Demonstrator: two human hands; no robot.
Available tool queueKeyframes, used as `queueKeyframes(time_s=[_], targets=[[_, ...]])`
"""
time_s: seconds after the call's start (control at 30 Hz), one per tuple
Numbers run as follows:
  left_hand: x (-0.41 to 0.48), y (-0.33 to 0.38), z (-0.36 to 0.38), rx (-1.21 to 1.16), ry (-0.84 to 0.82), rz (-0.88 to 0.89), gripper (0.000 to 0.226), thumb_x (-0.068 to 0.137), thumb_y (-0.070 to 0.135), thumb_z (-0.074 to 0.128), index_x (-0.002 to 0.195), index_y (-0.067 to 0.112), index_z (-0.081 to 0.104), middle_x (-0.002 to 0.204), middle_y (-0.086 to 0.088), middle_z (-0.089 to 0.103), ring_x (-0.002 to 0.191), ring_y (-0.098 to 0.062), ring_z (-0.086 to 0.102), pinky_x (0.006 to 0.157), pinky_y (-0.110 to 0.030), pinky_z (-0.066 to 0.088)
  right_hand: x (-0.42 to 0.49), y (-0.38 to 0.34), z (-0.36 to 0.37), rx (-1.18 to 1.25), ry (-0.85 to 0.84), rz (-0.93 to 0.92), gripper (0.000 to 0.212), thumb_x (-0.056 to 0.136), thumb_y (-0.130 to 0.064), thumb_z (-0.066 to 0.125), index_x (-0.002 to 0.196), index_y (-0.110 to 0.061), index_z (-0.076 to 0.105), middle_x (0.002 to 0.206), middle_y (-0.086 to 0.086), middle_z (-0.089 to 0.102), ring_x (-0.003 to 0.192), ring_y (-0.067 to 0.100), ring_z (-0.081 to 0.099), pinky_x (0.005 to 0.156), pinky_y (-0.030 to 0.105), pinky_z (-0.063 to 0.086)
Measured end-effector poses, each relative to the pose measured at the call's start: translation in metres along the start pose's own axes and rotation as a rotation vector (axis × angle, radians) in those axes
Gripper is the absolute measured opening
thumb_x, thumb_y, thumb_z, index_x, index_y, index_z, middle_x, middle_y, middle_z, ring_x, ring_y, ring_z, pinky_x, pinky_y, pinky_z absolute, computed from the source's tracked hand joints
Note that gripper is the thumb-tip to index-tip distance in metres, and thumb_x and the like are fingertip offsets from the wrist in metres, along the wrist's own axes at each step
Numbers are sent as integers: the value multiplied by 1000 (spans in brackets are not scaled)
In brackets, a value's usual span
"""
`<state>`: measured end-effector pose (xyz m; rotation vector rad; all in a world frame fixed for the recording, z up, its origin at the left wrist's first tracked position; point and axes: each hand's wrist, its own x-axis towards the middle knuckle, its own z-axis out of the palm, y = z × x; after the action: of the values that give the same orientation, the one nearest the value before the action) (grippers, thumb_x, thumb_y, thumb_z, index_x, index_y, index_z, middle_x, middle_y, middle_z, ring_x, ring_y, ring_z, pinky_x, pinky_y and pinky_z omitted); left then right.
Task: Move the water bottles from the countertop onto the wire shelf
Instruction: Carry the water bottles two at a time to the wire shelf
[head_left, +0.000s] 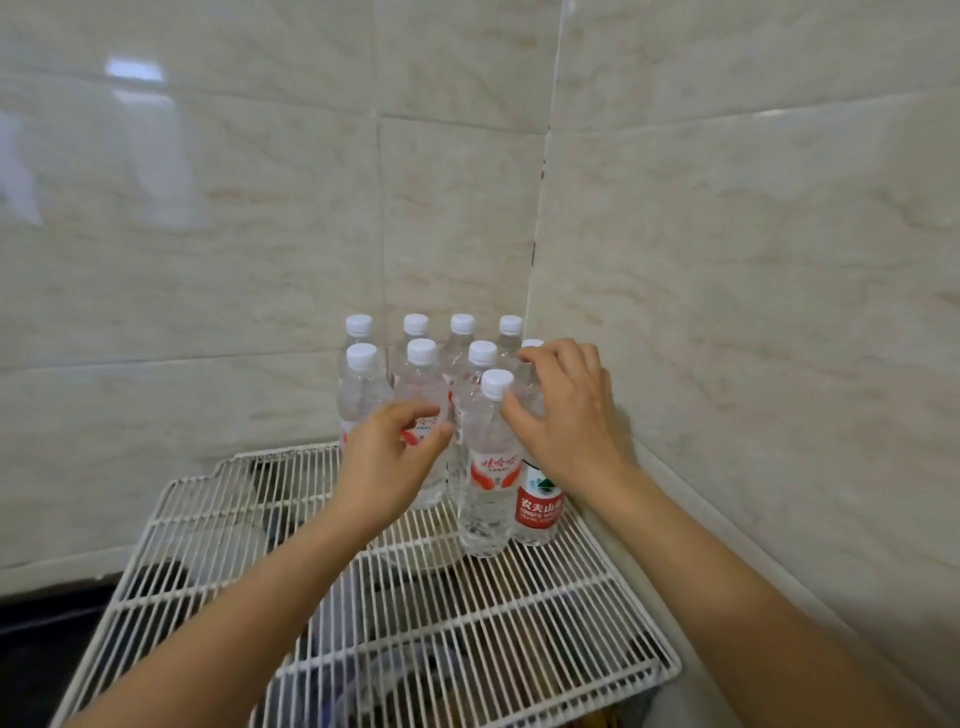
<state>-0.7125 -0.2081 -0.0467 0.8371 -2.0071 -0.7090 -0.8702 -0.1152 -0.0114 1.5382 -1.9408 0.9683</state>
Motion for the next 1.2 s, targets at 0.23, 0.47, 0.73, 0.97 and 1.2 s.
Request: queueKeyframes(time_s=[0.23, 0.47, 0.73, 0.97, 1.2], targets=[[-52, -64, -82, 207, 144, -77, 19, 88, 22, 63, 102, 13, 71, 107, -3, 65, 100, -17, 61, 91, -36, 49, -18, -101, 55, 133, -144, -252, 36, 85, -24, 60, 116, -5, 59, 110, 10, 60, 104, 28, 50, 87, 40, 42], [-148, -140, -214, 464, 214, -307, 30, 91, 28, 57, 117, 14, 64, 126, -3, 56, 116, -21, 53, 94, -30, 42, -64, -239, 127, 219, -471, -370, 53, 89, -32, 55, 135, -8, 44, 132, 11, 48, 124, 30, 39, 101, 42, 33], [-300, -219, -384, 651, 230, -563, 36, 92, 32, 51, 124, 15, 58, 127, -3, 52, 118, -20, 46, 91, -32, 45, -155, -443, 185, 216, -707, -495, 54, 93, -41, 49, 137, -12, 39, 133, 8, 45, 121, 28, 39, 100, 42, 37], [-412, -259, -506, 808, 189, -826, 46, 93, 37, 46, 134, 16, 46, 132, -6, 44, 123, -25, 39, 93, -38, 46, -225, -615, 212, 218, -883, -662, 58, 93, -43, 49, 140, -11, 36, 139, 9, 42, 126, 30, 37, 100, 45, 36], [-484, -295, -597, 823, 283, -1091, 47, 94, 35, 43, 136, 15, 43, 132, -9, 43, 123, -28, 38, 93, -41, 45, -266, -753, 235, 189, -993, -842, 56, 93, -41, 49, 139, -10, 36, 139, 10, 42, 128, 32, 36, 104, 49, 32]])
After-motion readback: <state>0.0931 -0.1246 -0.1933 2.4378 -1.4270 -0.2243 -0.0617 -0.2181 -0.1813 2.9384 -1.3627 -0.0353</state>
